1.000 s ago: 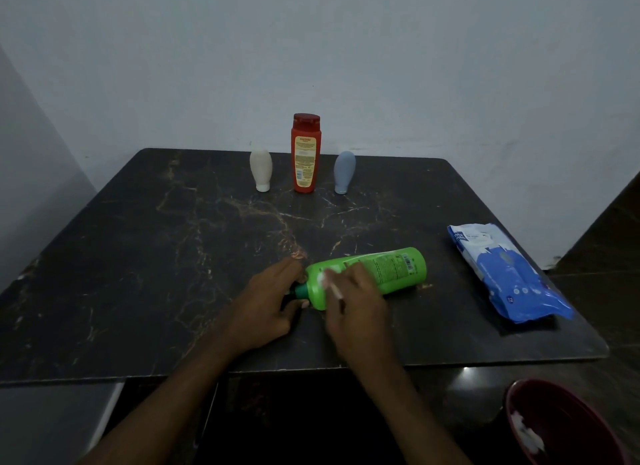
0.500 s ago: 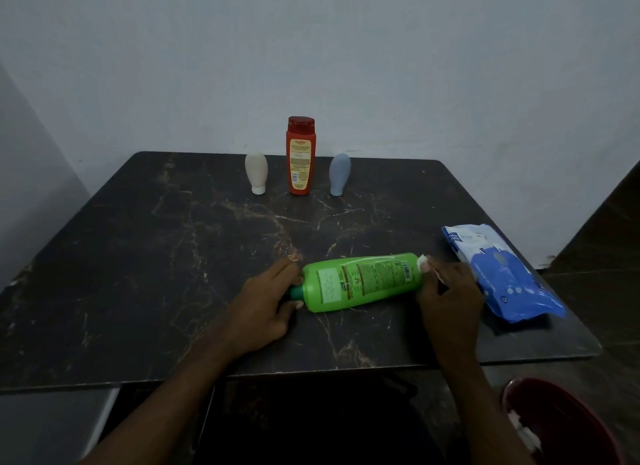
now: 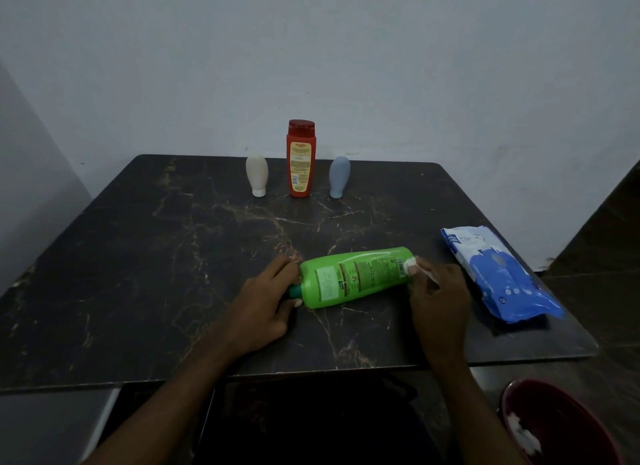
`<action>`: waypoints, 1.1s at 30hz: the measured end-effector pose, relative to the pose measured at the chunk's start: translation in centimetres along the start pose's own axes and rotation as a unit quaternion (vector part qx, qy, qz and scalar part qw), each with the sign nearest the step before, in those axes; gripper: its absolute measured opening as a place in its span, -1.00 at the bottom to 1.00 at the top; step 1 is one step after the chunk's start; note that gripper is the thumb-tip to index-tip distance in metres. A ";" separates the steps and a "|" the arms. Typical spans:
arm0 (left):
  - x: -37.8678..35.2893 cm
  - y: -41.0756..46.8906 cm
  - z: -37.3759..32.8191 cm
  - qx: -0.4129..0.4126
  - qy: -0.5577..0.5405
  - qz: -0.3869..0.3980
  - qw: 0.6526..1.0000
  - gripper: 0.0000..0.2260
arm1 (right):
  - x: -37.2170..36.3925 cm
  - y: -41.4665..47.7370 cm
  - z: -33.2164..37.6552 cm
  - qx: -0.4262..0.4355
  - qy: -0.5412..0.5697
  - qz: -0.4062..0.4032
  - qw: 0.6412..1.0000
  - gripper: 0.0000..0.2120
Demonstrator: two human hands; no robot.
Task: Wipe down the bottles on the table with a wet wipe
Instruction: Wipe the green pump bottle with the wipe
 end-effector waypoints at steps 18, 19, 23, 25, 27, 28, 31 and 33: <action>0.4 0.2 2.4 0.057 -0.095 -0.036 0.993 -0.82 | -0.6 0.5 -1.1 -0.038 0.103 0.050 0.993 -0.87; 0.3 0.2 2.8 0.074 -0.102 -0.034 0.991 -0.81 | -0.6 0.5 -1.1 -0.037 0.100 0.052 0.993 -0.87; -0.2 0.1 4.1 0.126 -0.137 -0.023 0.982 -0.71 | -0.4 0.3 -1.0 -0.036 0.101 0.051 0.993 -0.87; -0.3 0.2 4.4 0.140 -0.147 -0.020 0.979 -0.66 | -0.3 0.4 -0.9 -0.038 0.089 0.041 0.994 -0.86; -0.5 0.3 4.5 0.148 -0.150 -0.011 0.978 -0.62 | -0.1 0.6 -0.6 -0.033 0.063 0.026 0.997 -0.86; -0.5 0.3 4.5 0.151 -0.150 -0.009 0.977 -0.59 | -0.2 0.7 -0.5 -0.027 0.055 0.022 0.998 -0.86; -0.4 0.2 4.6 0.157 -0.163 -0.012 0.974 -0.56 | -0.6 1.1 -0.2 -0.021 0.040 0.032 0.998 -0.95; -0.5 0.3 4.7 0.157 -0.169 -0.005 0.973 -0.61 | -1.0 1.4 0.3 -0.018 0.023 0.037 0.999 -0.94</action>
Point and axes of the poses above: each hand's wrist, its own y-axis towards the middle knuckle, its own x-axis out of the back of the hand, z = x × y, the point moved 10 cm from there along y, towards the middle knuckle, and after that the axes turned 4 degrees about z, right-handed, at the moved point
